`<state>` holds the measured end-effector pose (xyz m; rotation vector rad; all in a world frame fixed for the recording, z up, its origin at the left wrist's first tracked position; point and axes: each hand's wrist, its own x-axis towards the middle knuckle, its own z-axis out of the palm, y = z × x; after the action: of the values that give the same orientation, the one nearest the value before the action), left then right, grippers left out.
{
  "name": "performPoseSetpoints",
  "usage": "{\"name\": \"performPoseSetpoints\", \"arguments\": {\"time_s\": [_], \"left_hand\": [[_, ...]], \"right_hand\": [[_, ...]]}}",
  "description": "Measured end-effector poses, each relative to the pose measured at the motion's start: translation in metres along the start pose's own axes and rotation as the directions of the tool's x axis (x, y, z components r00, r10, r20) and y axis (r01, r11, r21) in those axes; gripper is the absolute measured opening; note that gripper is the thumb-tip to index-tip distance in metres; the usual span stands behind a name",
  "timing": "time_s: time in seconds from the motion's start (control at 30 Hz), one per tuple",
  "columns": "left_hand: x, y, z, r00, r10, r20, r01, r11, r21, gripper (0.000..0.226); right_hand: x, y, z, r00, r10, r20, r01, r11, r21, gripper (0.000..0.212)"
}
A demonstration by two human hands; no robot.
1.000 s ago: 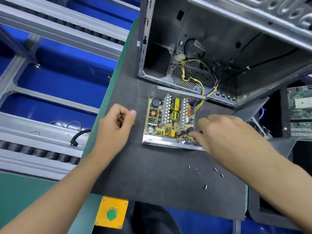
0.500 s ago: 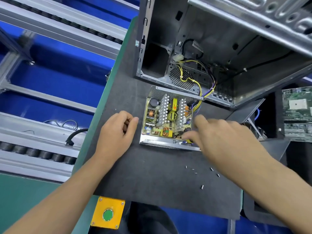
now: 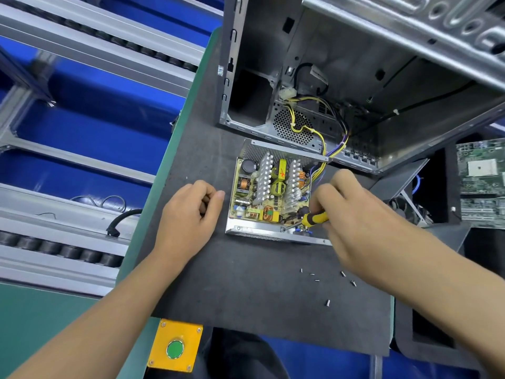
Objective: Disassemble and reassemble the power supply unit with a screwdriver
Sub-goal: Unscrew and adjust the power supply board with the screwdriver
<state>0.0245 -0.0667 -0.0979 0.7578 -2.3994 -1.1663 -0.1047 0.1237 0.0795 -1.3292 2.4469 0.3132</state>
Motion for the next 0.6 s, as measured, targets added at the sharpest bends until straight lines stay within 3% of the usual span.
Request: {"name": "performPoseSetpoints", "arguments": {"time_s": [0.1,0.17,0.27,0.33,0.4,0.5,0.6], "left_hand": [[0.001,0.000,0.001,1.000,0.007,0.001,-0.007,1.000,0.005,0.028],[0.001,0.000,0.001,1.000,0.010,0.005,-0.010,1.000,0.008,0.029],[0.001,0.001,0.002,1.000,0.011,0.005,-0.011,1.000,0.004,0.030],[0.001,0.001,0.001,1.000,0.007,0.006,-0.007,1.000,0.001,0.029],[0.001,0.001,0.001,1.000,-0.001,0.008,0.001,1.000,0.008,0.027],[0.001,0.001,0.001,1.000,-0.003,0.009,0.003,1.000,0.020,0.025],[0.001,0.001,0.001,1.000,0.002,0.014,-0.002,1.000,0.024,0.026]], "right_hand": [[0.004,-0.004,-0.004,0.999,-0.004,-0.039,-0.002,0.988,-0.156,0.017],[0.003,-0.010,-0.003,0.998,0.040,-0.049,-0.052,0.959,-0.280,0.035],[0.004,-0.010,-0.005,0.995,0.068,-0.076,-0.086,0.961,-0.261,0.046],[0.002,-0.003,-0.001,0.999,-0.032,-0.021,0.029,0.992,-0.120,0.025],[0.003,0.002,-0.001,0.996,-0.087,0.012,0.087,0.994,-0.061,0.017],[0.006,0.002,-0.004,1.000,-0.008,0.014,0.010,0.985,-0.174,0.012],[0.004,-0.003,-0.003,0.997,0.078,-0.009,-0.078,0.950,-0.302,0.037]]}}
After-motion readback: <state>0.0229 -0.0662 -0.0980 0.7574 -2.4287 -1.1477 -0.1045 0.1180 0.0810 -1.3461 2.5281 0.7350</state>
